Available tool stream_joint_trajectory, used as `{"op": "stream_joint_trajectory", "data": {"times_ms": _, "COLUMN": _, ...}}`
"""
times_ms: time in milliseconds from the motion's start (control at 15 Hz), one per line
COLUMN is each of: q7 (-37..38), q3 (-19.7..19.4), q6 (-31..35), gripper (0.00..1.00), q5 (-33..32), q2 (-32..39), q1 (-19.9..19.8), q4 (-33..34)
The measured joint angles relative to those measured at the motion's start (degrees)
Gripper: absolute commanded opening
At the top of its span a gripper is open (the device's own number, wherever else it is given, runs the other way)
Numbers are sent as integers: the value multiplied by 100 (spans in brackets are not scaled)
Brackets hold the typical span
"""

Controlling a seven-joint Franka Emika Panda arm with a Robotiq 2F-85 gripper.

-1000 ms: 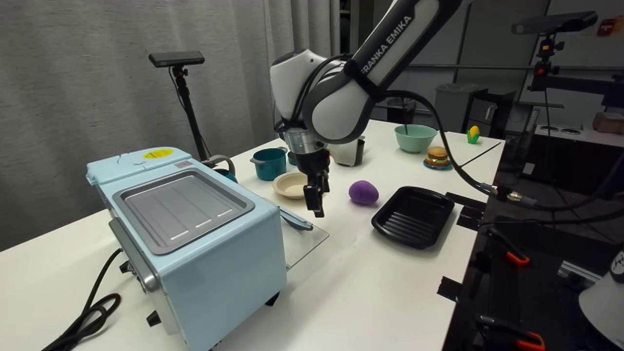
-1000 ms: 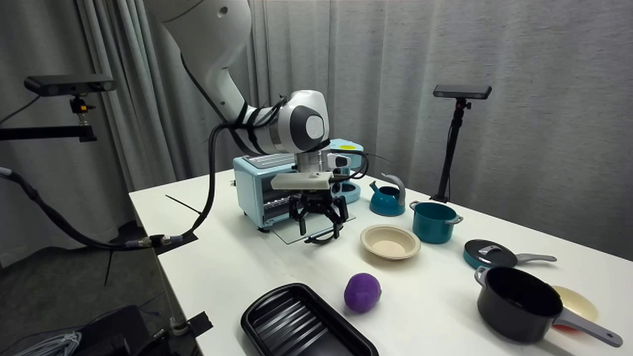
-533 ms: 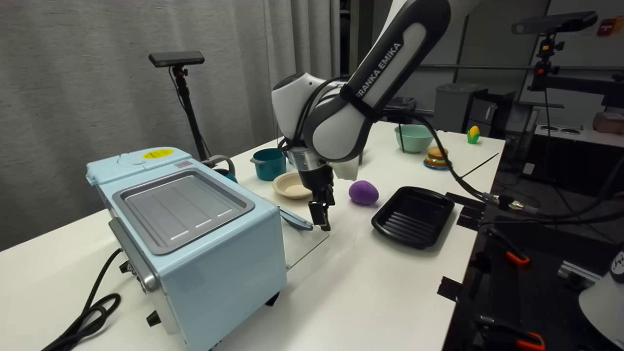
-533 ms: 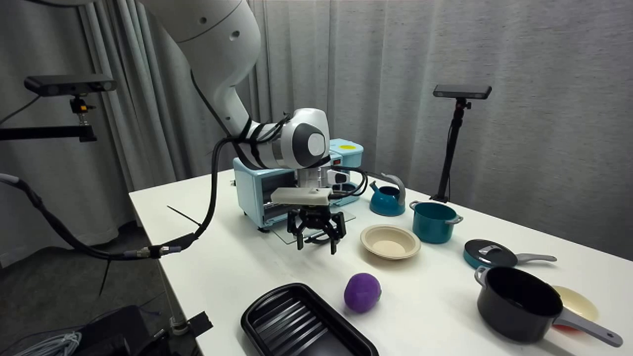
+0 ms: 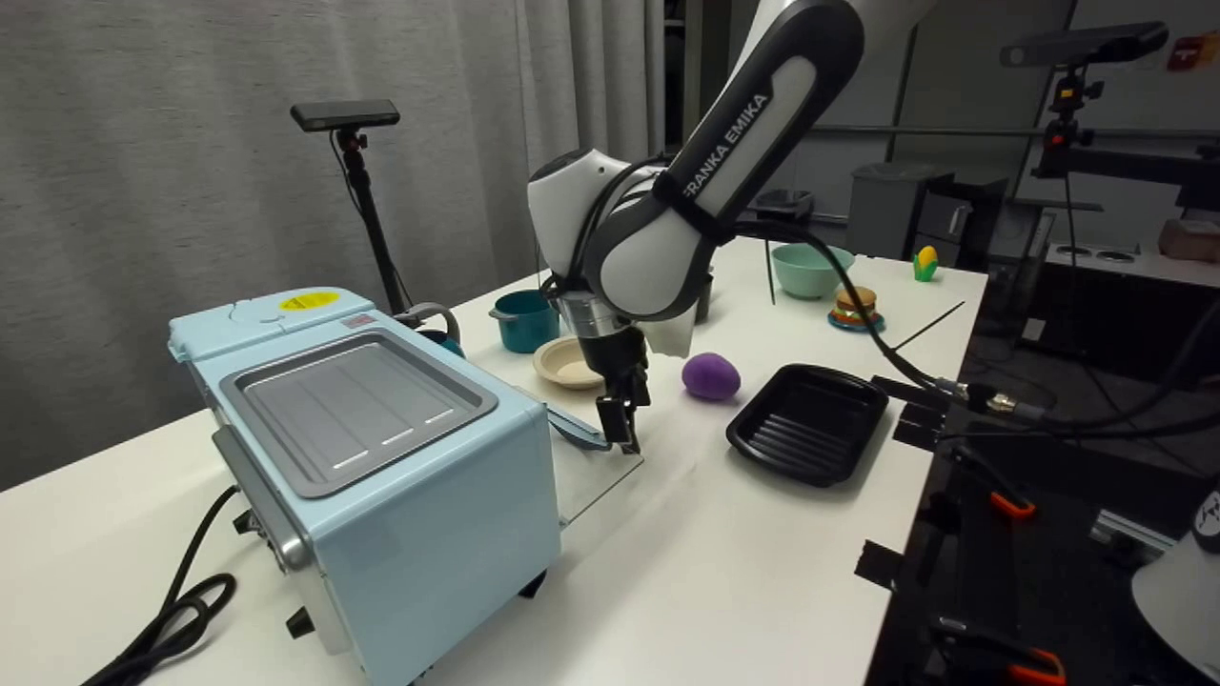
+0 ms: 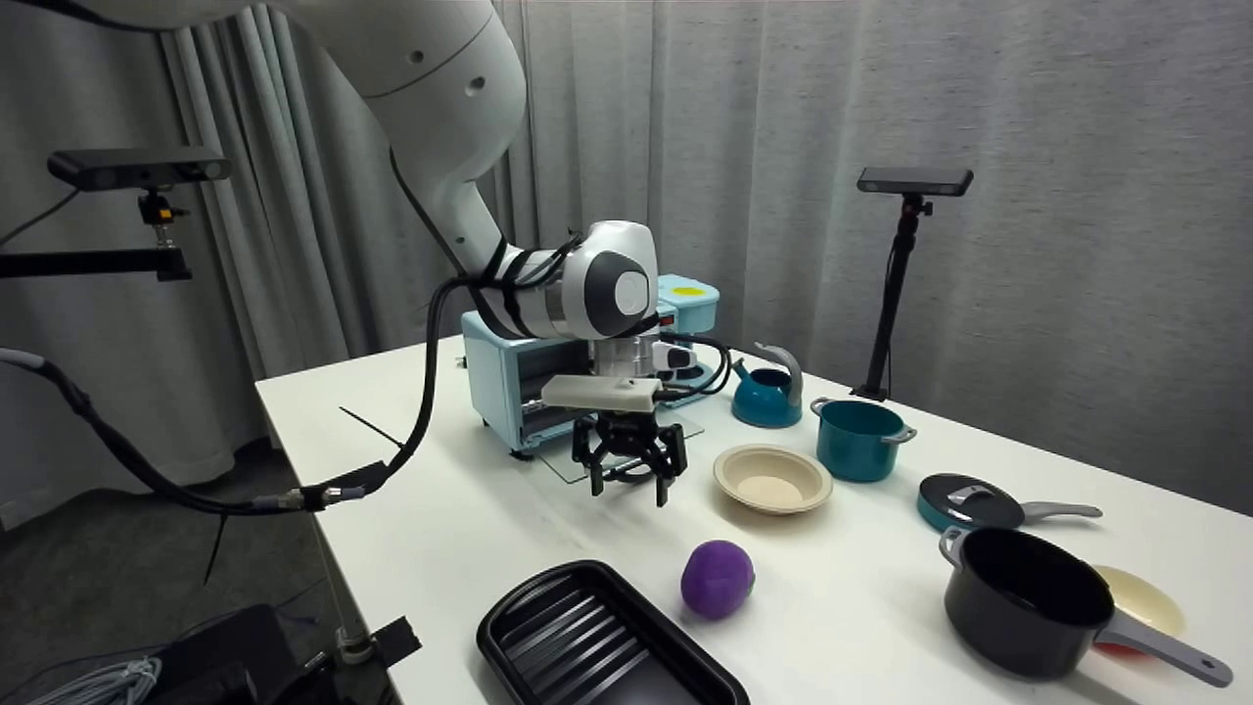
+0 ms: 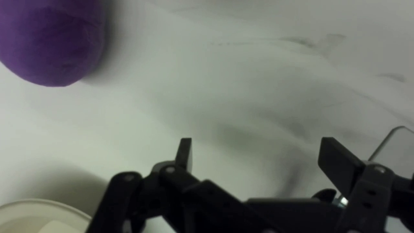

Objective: Open and close the oven

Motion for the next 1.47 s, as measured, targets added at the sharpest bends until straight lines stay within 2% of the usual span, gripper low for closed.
{"op": "stream_joint_trajectory", "data": {"times_ms": 600, "q7": -637, "q3": 121, "q6": 2, "gripper": 100, "q5": 891, "q2": -22, "q1": -299, "q4": 11}}
{"op": "stream_joint_trajectory", "data": {"times_ms": 1467, "q7": -949, "q3": 249, "q6": -9, "gripper": 100, "q5": 1019, "q2": -556, "q1": -355, "q4": -117}}
